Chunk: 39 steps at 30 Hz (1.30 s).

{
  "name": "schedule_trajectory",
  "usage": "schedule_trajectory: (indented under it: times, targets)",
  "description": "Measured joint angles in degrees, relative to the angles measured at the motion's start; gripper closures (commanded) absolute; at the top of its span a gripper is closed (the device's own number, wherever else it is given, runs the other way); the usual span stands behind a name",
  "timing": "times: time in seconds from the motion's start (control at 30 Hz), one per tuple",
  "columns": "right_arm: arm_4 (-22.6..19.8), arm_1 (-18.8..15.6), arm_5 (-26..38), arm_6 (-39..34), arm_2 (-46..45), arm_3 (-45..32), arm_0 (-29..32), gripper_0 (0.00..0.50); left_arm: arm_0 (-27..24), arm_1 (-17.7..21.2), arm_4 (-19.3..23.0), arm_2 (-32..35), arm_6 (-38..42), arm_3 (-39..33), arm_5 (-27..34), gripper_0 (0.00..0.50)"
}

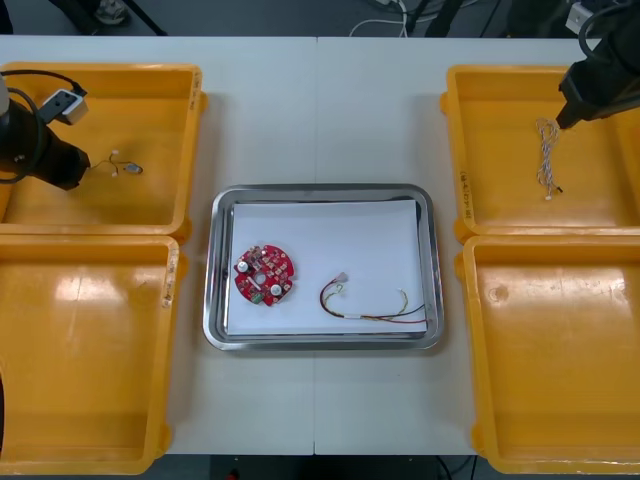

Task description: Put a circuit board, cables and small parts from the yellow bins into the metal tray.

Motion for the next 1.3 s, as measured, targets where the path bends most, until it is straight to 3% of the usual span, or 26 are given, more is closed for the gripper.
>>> schedule_trajectory:
  times: [0.3, 0.43, 0.6, 0.9, 1.1, 1.3]
  targets:
    - [7.29, 0.23, -0.79, 0.0, -0.32, 10.32, -3.19, 0.0, 0.05, 0.1, -2.57, 6.71, 0.0, -7.3, 12.42, 0.5]
    - [9.97, 0.69, -3.07, -0.01, -2.54, 12.19, -3.92, 0.0, 1.02, 0.11, -5.41, 7.91, 0.0, -14.37, 17.82, 0.5]
    - [10.65, 1.06, -4.74, -0.1, -6.41, 12.78, -4.0, 0.0, 3.98, 0.15, -5.65, 7.98, 0.05, -25.11, 23.63, 0.5]
    - [10.64, 1.49, -9.25, -0.2, -11.59, 15.84, -4.13, 0.0, 5.69, 0.08, -5.64, 7.98, 2.1, -34.55, 31.63, 0.5]
    - [10.63, 1.51, -14.31, -0.22, -11.67, 19.56, -4.72, 0.0, 5.94, -0.3, -5.59, 7.98, 11.68, -40.44, 36.59, 0.5]
    - [10.62, 1.53, -20.31, -0.24, -12.39, 27.13, -6.84, 0.0, 7.01, -2.08, -5.55, 7.95, 21.39, -46.66, 36.92, 0.5]
